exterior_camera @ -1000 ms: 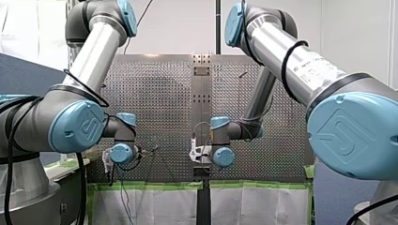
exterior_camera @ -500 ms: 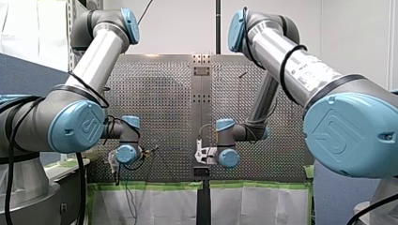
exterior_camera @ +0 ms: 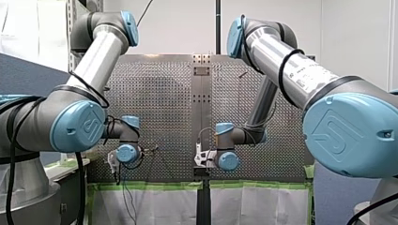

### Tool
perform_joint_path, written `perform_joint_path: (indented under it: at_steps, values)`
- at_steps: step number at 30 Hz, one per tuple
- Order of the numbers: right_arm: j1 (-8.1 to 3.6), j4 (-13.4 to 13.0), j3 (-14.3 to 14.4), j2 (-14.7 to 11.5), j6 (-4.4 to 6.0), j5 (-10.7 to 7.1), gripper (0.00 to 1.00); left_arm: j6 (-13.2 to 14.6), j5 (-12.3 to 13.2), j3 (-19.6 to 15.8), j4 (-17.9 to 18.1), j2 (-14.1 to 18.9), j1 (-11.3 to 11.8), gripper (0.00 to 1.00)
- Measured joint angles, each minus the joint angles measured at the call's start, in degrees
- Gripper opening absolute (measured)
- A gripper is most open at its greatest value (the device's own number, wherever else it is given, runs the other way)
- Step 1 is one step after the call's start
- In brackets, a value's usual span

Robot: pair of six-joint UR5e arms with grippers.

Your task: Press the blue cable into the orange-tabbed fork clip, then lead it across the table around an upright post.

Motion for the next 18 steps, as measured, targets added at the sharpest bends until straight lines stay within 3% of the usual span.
perform_joint_path:
  at_steps: [6,18]
  values:
    - [-0.23,0.07,-0.22,0.08,-0.06,-0.21,0.0,0.49,0.38,0.13,0.51,-2.39,0.06,0.0]
    - [-0.95,-0.08,-0.3,0.25,-0.11,-0.3,0.0,-0.3,1.24,2.66,-0.62,-2.79,0.15,0.0]
